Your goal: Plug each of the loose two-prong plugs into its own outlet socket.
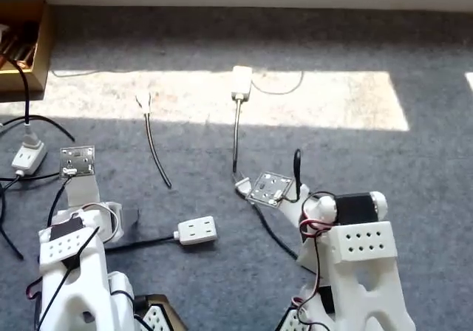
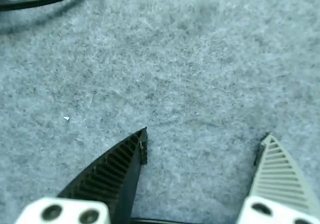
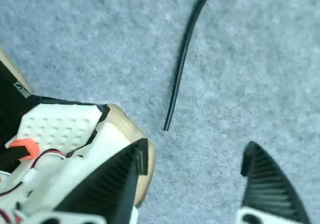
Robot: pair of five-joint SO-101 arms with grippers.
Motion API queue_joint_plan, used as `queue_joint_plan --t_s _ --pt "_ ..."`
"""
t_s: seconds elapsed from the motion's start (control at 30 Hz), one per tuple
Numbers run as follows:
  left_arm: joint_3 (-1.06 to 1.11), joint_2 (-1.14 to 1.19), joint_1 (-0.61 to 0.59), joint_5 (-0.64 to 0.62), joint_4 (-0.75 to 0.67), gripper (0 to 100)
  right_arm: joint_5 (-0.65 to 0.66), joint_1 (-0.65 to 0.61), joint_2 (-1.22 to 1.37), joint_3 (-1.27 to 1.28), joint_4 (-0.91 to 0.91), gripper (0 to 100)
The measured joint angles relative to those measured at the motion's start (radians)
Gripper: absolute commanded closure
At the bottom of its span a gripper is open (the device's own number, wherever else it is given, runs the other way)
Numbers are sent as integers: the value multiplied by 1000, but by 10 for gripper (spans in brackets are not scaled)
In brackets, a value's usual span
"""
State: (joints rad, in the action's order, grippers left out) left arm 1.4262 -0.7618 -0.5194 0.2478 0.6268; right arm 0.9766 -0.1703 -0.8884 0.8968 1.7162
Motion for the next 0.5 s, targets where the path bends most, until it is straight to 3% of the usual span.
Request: queue_joint_plan --t_s 0.13,0.37,0.5 --pt "0 0 0 0 -5 656 23 -17 6 -29 -15 613" --pt "0 0 23 28 -6 656 -285 -269 342 -130 -278 613" --pt "0 -3 23 41 -6 656 -391 -319 647 -301 -410 613"
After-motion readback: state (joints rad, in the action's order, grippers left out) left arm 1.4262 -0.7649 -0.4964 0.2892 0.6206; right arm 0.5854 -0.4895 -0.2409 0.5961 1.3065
